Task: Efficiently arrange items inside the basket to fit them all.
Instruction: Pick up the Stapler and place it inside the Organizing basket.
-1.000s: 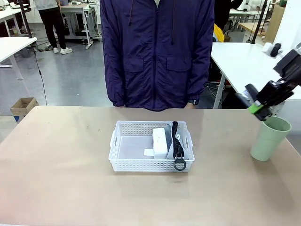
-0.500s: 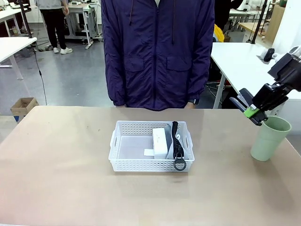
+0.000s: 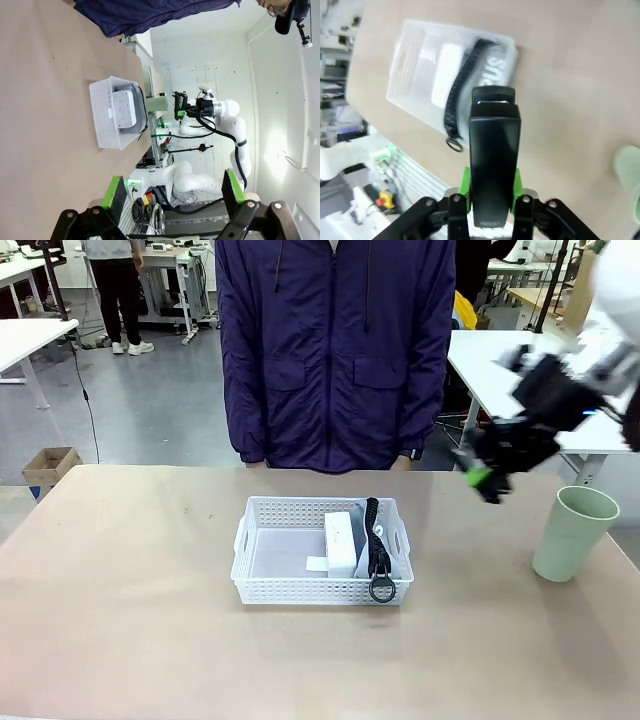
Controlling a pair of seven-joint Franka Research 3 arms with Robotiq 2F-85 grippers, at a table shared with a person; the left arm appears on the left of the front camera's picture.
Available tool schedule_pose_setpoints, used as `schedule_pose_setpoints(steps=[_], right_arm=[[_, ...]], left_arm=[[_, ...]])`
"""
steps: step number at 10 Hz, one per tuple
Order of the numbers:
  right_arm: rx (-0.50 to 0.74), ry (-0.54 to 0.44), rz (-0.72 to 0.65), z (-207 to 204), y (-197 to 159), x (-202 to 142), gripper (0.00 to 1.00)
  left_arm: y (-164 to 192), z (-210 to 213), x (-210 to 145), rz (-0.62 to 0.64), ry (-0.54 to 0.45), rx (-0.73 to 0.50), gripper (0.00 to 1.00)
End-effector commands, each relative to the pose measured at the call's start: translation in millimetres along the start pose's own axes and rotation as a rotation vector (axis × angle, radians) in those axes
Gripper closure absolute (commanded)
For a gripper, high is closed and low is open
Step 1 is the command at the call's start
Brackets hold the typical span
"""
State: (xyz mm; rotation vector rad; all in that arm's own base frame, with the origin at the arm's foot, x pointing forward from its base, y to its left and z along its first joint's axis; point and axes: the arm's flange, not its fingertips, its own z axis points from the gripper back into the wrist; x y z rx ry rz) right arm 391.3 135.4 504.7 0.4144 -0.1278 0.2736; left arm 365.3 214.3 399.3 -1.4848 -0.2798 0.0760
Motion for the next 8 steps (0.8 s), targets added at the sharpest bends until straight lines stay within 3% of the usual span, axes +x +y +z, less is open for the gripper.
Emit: schedule_pose_setpoints(steps=[1,4,8], right_arm=[[-0.078,0.026,0.032,-33,71,19,0.63],[-0.112,0.083,0.142,-99,138,38,0.63],[-0.163,0.183,0.388,-200,185,72,0.63]], left_arm=[[-3,-1,-2,0.002,0.003,0.012,0.0],[-3,-1,-2,0.002,0.003,0.012,0.0],[-3,-1,-2,0.002,0.003,0.012,0.0]])
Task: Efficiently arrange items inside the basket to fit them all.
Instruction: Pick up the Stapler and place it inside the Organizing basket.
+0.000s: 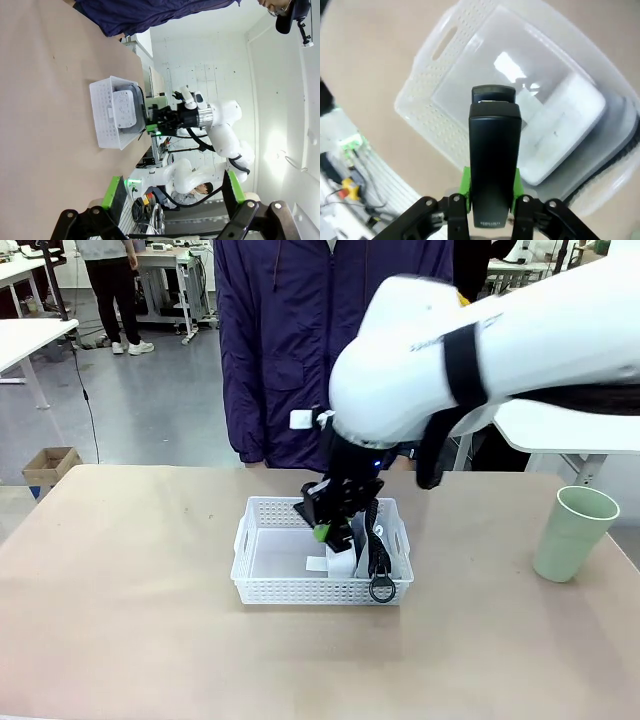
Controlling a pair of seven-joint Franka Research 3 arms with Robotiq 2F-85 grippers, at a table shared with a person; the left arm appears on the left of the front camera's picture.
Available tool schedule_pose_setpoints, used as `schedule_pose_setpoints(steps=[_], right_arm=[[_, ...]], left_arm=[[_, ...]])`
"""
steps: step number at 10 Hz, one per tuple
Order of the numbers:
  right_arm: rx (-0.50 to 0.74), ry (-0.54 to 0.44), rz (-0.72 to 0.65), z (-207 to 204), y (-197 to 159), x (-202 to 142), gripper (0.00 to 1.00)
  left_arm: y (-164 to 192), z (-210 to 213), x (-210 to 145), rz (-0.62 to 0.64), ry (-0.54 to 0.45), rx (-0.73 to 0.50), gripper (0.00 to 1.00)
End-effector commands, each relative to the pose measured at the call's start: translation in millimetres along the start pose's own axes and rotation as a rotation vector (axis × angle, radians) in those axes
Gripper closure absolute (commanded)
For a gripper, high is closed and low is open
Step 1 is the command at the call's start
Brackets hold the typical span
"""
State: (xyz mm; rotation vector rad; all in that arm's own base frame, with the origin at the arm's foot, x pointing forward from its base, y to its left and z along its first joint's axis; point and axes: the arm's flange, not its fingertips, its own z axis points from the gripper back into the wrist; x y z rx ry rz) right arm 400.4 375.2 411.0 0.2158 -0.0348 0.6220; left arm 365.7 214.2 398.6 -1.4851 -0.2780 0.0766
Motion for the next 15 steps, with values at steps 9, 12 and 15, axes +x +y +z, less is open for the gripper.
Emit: schedule_pose_setpoints(steps=[9,12,15], right_arm=[[-0.077,0.103,0.05,-109,17,59,0.63],[-0.084,0.098,0.038,-110,16,59,0.42],[-0.086,0.087,0.037,-108,16,58,0.0]], left_arm=[[-4,-1,-2,0.001,0.002,0.012,0.0],[-4,-1,-2,0.001,0.002,0.012,0.0],[-4,-1,-2,0.001,0.002,0.012,0.0]])
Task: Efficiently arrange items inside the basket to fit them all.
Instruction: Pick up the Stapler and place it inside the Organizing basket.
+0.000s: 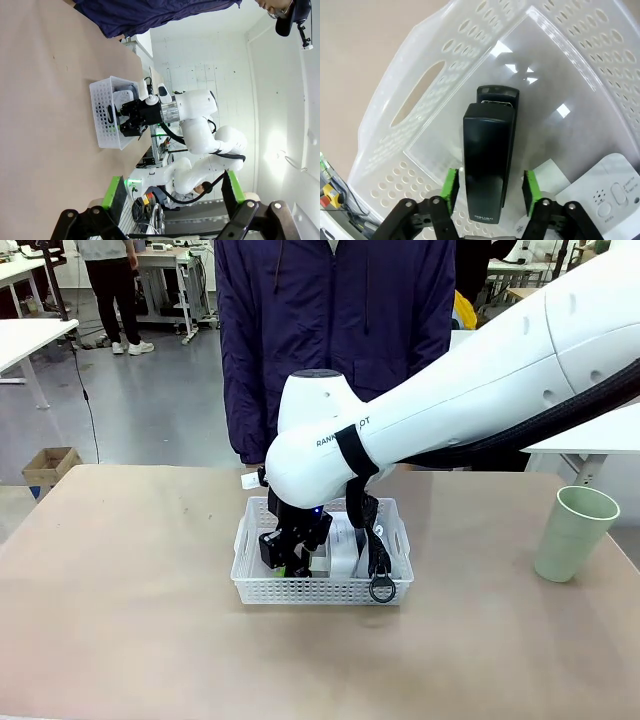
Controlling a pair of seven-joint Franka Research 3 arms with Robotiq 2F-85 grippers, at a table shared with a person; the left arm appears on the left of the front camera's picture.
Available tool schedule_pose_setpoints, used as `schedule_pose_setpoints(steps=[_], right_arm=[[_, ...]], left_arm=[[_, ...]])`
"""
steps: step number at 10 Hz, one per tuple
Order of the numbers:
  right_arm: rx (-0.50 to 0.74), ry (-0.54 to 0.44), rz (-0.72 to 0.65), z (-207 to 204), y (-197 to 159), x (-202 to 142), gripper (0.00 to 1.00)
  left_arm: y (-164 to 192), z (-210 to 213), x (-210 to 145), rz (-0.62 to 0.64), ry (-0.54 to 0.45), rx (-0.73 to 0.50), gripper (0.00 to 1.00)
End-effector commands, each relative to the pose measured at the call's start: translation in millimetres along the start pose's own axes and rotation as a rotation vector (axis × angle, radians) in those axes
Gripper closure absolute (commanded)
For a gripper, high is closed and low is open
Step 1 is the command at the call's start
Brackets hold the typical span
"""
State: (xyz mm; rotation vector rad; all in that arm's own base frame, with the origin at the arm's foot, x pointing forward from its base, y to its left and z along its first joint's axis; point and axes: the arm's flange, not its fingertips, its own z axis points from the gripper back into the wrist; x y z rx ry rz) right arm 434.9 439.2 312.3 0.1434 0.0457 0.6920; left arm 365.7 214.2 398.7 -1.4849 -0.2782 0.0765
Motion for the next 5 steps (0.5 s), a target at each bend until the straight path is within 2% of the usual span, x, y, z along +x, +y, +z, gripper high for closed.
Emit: schedule_pose_setpoints(steps=[1,3,5], right_arm=[[-0.045,-0.028,-0.028,4,3,2,0.0],[-0.028,-0.056,-0.02,12,3,0,0.0],[0.023,-0.137,-0.027,59,1,-13,0.0]], left_arm=[[-4,-1,-2,0.001,0.002,0.012,0.0],[-4,-1,-2,0.001,0.002,0.012,0.0],[-4,-1,-2,0.001,0.002,0.012,0.0]])
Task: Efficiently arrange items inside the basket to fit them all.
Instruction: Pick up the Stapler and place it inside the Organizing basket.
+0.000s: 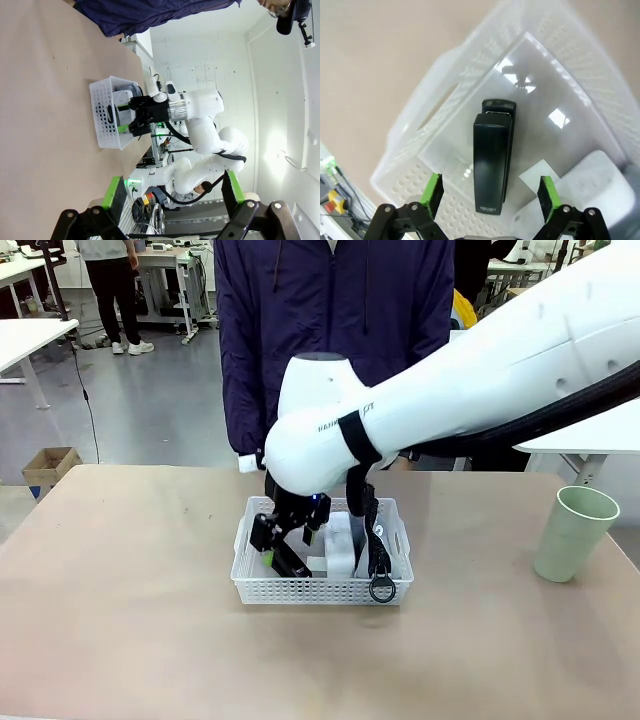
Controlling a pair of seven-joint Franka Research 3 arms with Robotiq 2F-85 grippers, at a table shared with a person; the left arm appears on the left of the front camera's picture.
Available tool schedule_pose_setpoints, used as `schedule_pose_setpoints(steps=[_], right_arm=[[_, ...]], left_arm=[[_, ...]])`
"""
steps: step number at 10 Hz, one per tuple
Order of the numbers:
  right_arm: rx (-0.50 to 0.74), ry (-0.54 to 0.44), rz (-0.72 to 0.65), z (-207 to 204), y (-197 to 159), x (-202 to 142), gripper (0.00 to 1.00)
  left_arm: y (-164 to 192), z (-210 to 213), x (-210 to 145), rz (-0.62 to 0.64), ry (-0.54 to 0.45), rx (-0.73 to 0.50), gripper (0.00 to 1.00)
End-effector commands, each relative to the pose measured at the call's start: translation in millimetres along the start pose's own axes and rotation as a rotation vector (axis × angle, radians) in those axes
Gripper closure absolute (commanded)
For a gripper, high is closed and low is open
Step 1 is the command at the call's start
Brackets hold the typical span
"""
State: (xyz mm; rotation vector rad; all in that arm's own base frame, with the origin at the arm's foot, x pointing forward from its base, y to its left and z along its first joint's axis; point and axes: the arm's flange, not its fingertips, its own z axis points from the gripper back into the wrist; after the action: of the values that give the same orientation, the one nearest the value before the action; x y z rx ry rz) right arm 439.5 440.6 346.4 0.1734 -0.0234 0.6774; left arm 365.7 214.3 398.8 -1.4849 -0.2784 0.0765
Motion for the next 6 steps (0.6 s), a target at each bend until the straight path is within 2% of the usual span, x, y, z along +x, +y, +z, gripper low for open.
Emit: schedule_pose_setpoints(steps=[1,4,6], right_arm=[[0.016,-0.108,-0.04,52,-5,-25,0.0],[0.166,-0.098,-0.117,154,-38,-88,0.0],[0.263,-0.157,-0.252,214,-84,-140,0.0]], left_arm=[[-4,-1,-2,0.001,0.002,0.012,0.0],[-4,-1,-2,0.001,0.002,0.012,0.0],[-4,-1,-2,0.001,0.002,0.012,0.0]])
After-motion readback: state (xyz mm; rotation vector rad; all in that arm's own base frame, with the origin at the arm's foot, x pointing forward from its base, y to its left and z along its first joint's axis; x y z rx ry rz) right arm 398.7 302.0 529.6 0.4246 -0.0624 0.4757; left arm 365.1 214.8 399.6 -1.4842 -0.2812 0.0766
